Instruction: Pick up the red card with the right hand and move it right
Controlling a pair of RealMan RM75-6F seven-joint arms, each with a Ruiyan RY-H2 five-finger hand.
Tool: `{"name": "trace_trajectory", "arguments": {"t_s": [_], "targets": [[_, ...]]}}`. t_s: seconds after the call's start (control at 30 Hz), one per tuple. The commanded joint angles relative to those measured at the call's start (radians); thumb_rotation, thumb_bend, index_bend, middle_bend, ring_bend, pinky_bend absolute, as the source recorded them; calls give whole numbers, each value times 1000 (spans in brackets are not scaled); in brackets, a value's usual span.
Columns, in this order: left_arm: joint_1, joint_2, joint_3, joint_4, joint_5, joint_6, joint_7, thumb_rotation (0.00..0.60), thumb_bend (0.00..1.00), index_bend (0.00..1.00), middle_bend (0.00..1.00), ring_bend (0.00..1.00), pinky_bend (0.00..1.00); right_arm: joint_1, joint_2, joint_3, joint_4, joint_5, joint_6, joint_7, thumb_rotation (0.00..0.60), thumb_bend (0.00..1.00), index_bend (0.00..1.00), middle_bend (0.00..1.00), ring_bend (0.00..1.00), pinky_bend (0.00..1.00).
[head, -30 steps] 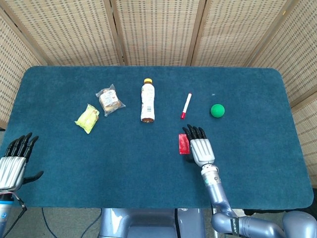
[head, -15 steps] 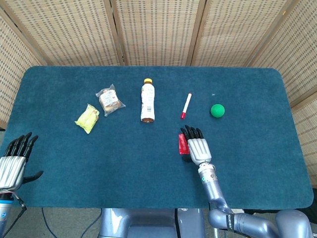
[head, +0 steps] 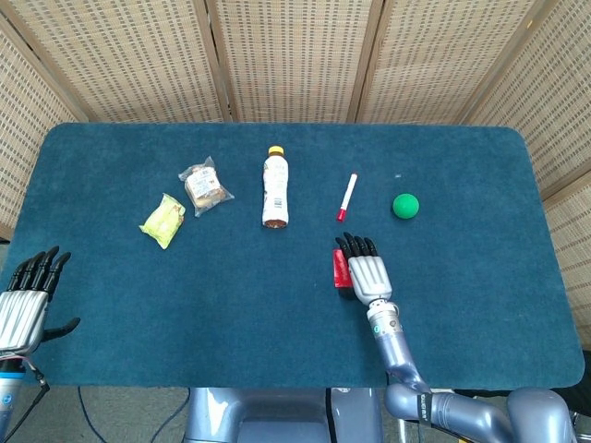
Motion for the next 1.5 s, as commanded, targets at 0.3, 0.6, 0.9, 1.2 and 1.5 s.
{"name": "trace_trajectory", "arguments": {"t_s": [0.3,0.6,0.9,1.2,1.5], "targets": [[1,0,1,0,6,5,-3,600,90,0,0,0,66,9,-27,2,53,-11,1,8,600,418,53,0,0,0],[0,1,2,-2,7,2,-4,600,91,0,0,0,66,5,-24,0,59,8,-16,0,600,428,182,0,0,0],[0,5,4,-5,9,2,-8,600,93,0,0,0,66,-3,-13,1,37,6,-2,-5,600,376,462,0,0,0],[-1,4,4,-3,8,-1,-10,600,94,0,0,0,66,-2,-11,2,32,19,-8,-19,600,372,571,20,0,0],[-2,4,3,-2,7,-2,-10,600,95,0,0,0,66,0,-8,3,25,18,-11,-17,600,384,606,54,0,0]]}}
